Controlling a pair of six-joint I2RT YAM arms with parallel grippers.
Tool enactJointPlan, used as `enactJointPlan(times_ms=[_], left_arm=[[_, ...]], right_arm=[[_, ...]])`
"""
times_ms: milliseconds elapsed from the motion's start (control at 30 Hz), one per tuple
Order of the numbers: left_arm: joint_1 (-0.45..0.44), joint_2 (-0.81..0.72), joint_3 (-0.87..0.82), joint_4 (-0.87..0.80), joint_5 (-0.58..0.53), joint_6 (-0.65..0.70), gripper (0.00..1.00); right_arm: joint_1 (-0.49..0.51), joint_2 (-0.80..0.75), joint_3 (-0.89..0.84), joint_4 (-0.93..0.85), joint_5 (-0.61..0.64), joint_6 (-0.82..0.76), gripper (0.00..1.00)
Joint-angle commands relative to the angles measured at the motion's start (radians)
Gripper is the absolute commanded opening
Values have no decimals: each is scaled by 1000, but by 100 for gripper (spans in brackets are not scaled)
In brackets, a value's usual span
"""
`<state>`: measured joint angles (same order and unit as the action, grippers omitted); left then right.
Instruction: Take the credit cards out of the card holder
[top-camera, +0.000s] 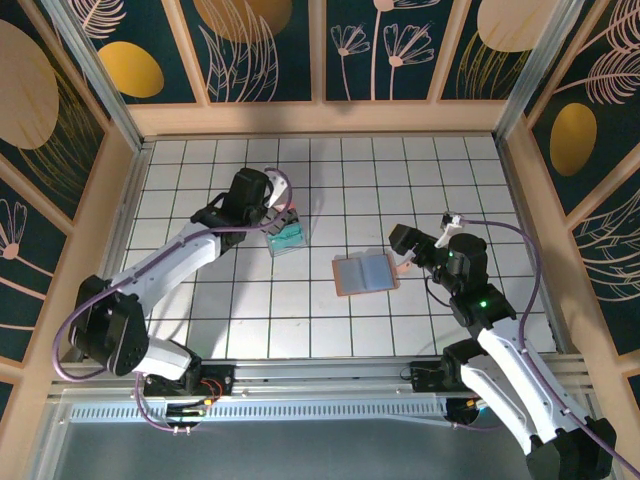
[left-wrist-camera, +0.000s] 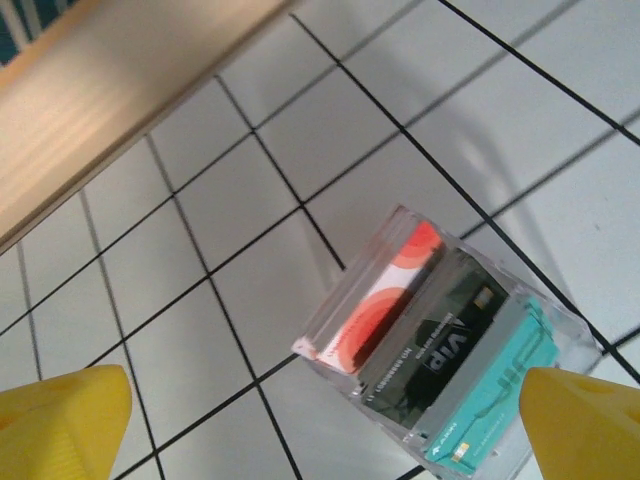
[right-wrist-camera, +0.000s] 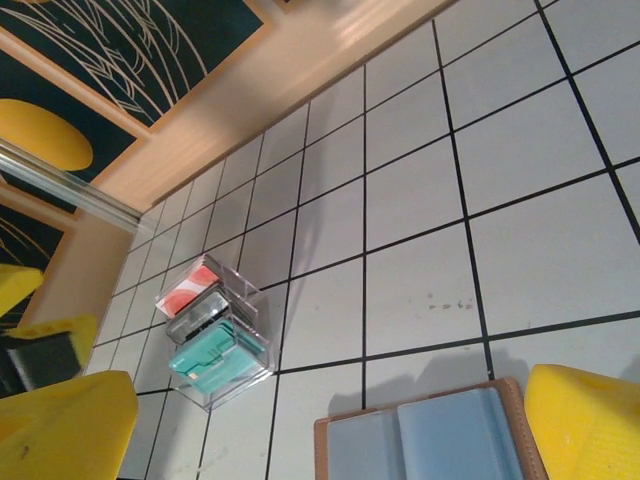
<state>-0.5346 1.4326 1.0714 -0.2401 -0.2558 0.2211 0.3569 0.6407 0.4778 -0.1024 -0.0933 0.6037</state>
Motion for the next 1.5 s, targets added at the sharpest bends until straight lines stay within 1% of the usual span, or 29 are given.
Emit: enactJointPlan(times_ms=[0,67,167,267,300,500,633,733,867,1000,1100,1200,1333,1467], left_arm=[[7,-62,-51,87,-107,-129,99],[7,-90,-70,102,-178,-171,99],[7,-121,-85,95,-254,-227,99],[7,-154,-93,87,-289,-292,99],[8,-165,-124,90,-300,-313,99],[11,-219,-181,84,-372,-459,99],[54,-243,-228,77,-371,-548,99],[91,-267,-268,93,-374,-585,99],[137,-309,-322,140,-389,-592,99],[213,-335,-364,182,-386,-595,99],[248,-355,-408,270,-374,-559,99],[275,-351,-443,358,-388,-517,99],[321,-310,-470,467,-385,-462,99],[338,-272,-517,624,-377,-379,99]], right_arm=[[1,-11,22,-10,49,-12,99],[2,-11,25,-18,61,-6,99],[1,-11,29,-36,75,-7,99],[1,-13,33,-54,99,-3,99],[1,-14,32,-57,105,0,99],[1,-25,15,-66,161,16,99],[1,-41,10,-83,216,12,99],[1,-58,14,-101,270,1,99],[2,-80,15,-124,339,-17,99],[-2,-84,16,-138,396,-37,99],[-8,-83,19,-147,455,-56,99],[-19,-82,21,-146,516,-78,99],[-42,-84,9,-96,562,-139,99],[-59,-84,-34,18,594,-240,99]])
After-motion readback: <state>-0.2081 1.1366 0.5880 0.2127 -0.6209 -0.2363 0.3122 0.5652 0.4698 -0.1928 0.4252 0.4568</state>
